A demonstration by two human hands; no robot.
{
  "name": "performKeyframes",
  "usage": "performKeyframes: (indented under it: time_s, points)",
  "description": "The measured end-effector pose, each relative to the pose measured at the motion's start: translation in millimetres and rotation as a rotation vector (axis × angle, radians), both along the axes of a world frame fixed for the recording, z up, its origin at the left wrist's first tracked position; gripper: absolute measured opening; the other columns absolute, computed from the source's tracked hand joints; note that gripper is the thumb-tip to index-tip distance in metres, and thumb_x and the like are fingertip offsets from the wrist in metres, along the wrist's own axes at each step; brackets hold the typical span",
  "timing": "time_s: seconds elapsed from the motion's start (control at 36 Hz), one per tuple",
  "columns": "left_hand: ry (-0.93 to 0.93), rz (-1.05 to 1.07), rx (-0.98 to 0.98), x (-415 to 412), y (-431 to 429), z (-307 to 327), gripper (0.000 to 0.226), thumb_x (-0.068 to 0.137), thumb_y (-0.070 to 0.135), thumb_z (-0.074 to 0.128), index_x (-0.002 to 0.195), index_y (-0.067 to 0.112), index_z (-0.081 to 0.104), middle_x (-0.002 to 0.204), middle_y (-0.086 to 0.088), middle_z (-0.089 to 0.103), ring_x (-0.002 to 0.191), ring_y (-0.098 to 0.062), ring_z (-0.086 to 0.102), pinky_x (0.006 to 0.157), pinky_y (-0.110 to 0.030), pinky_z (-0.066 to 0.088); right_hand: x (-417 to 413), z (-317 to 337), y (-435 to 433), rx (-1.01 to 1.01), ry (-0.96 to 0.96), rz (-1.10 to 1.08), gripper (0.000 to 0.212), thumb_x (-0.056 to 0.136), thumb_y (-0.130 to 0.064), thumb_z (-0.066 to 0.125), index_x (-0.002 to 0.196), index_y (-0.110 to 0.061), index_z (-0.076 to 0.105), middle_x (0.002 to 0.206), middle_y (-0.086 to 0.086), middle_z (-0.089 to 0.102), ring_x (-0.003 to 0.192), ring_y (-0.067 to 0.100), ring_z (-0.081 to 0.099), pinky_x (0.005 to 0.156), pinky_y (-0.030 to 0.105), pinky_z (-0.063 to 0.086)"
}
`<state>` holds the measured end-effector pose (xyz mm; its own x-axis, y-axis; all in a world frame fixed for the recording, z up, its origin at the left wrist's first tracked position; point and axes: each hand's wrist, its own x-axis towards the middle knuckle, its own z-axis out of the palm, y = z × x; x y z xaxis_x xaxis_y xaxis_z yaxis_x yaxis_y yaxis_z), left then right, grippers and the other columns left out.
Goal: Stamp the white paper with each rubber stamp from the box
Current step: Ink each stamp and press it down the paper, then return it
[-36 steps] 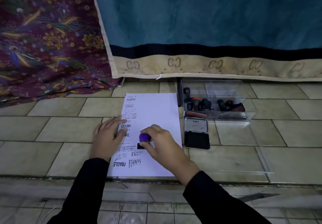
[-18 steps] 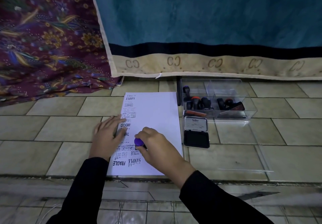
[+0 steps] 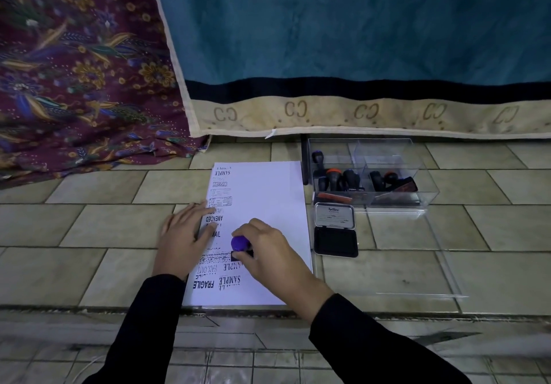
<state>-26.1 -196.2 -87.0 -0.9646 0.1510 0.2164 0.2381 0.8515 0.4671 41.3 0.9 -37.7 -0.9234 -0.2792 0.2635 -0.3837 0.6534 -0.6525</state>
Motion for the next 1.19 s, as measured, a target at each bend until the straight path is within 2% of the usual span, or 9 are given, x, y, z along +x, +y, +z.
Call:
performKeyframes:
  time_s: [0.08, 0.14, 0.22, 0.31, 0.44, 0.58, 0.81, 1.08, 1.19]
  points:
    - [0.005, -0.015, -0.012, -0.9, -2.2, 0.3, 0.035, 0.091, 0.046, 0.048, 0.123, 0.035, 0.059, 0.143, 0.012, 0.049, 0.136, -0.013, 0.038, 0.112, -0.037, 0.017, -9.1, 9.6, 17.6, -0.196, -0.058, -0.108, 0.033, 0.085, -0.017, 0.067, 0.117, -0.011, 0.061, 0.107, 0.005, 0.063, 0.08, 0.013, 0.06, 0.081, 0.02, 0.049]
    - [0.004, -0.019, -0.006, -0.8, -2.5, 0.5, 0.038, 0.089, 0.048, 0.045, 0.123, 0.036, 0.059, 0.144, 0.013, 0.049, 0.136, -0.011, 0.037, 0.112, -0.036, 0.016, -20.9, 23.1, 36.0, -0.323, -0.018, -0.234, 0.036, 0.083, -0.016, 0.07, 0.118, -0.013, 0.059, 0.1, -0.004, 0.065, 0.071, -0.001, 0.057, 0.073, 0.01, 0.047]
    - [0.008, -0.019, 0.008, -0.4, -1.9, 0.0, 0.037, 0.089, 0.047, 0.045, 0.122, 0.038, 0.058, 0.143, 0.014, 0.049, 0.136, -0.01, 0.037, 0.113, -0.037, 0.016, -43.8, 45.6, 69.7, -0.454, 0.04, -0.404, 0.032, 0.081, -0.016, 0.073, 0.107, -0.02, 0.056, 0.087, -0.02, 0.059, 0.071, -0.008, 0.058, 0.066, 0.005, 0.047]
    - [0.021, -0.014, 0.017, -0.6, -2.2, 0.7, 0.038, 0.088, 0.05, 0.044, 0.122, 0.038, 0.057, 0.141, 0.015, 0.05, 0.133, -0.01, 0.039, 0.109, -0.029, 0.015, -68.4, 60.5, 105.2, -0.471, 0.072, -0.491, 0.025, 0.083, -0.015, 0.07, 0.099, -0.026, 0.055, 0.084, -0.017, 0.061, 0.073, -0.014, 0.059, 0.065, 0.002, 0.047]
    - [0.021, -0.012, 0.027, -2.2, -3.2, -0.9, 0.043, 0.087, 0.056, 0.039, 0.121, 0.038, 0.057, 0.14, 0.018, 0.051, 0.132, -0.008, 0.04, 0.107, -0.026, 0.015, -109.2, 60.5, 152.1, -0.33, 0.18, -0.621, 0.017, 0.085, -0.009, 0.066, 0.101, -0.015, 0.063, 0.1, 0.001, 0.064, 0.07, -0.001, 0.061, 0.066, 0.007, 0.05]
    - [0.019, -0.014, 0.028, -3.2, -4.6, -2.5, 0.043, 0.086, 0.057, 0.038, 0.12, 0.038, 0.058, 0.139, 0.017, 0.051, 0.133, -0.009, 0.04, 0.108, -0.03, 0.017, -139.2, 43.8, 170.3, -0.214, 0.038, -0.662, 0.024, 0.087, -0.01, 0.064, 0.11, -0.013, 0.059, 0.099, 0.005, 0.064, 0.082, 0.015, 0.061, 0.074, 0.027, 0.053]
    - [0.017, -0.025, 0.054, -3.9, -5.5, -2.7, 0.043, 0.083, 0.057, 0.042, 0.116, 0.038, 0.059, 0.138, 0.017, 0.051, 0.134, -0.011, 0.04, 0.108, -0.03, 0.017, -157.0, 29.1, 171.8, 0.062, -0.105, -0.653, 0.002, 0.091, -0.006, 0.055, 0.092, -0.007, 0.055, 0.098, 0.016, 0.06, 0.076, 0.021, 0.05, 0.063, 0.027, 0.039]
    - [0.025, -0.033, 0.138, -4.6, -6.6, -2.9, 0.037, 0.084, 0.056, 0.047, 0.116, 0.042, 0.057, 0.137, 0.024, 0.048, 0.127, -0.002, 0.043, 0.111, -0.033, 0.019, -164.7, 27.3, 176.4, 0.204, -0.272, -0.657, 0.019, 0.092, -0.009, 0.055, 0.108, 0.0, 0.06, 0.11, 0.021, 0.061, 0.103, 0.032, 0.058, 0.082, 0.035, 0.05]
    - [0.015, -0.029, 0.154, -3.8, -6.3, -0.3, 0.041, 0.083, 0.056, 0.047, 0.117, 0.037, 0.059, 0.139, 0.016, 0.052, 0.128, -0.009, 0.046, 0.114, -0.044, 0.022, -165.2, 27.9, 173.5, 0.3, -0.304, -0.634, 0.023, 0.092, -0.01, 0.054, 0.107, 0.003, 0.065, 0.108, 0.023, 0.065, 0.104, 0.034, 0.06, 0.082, 0.036, 0.05]
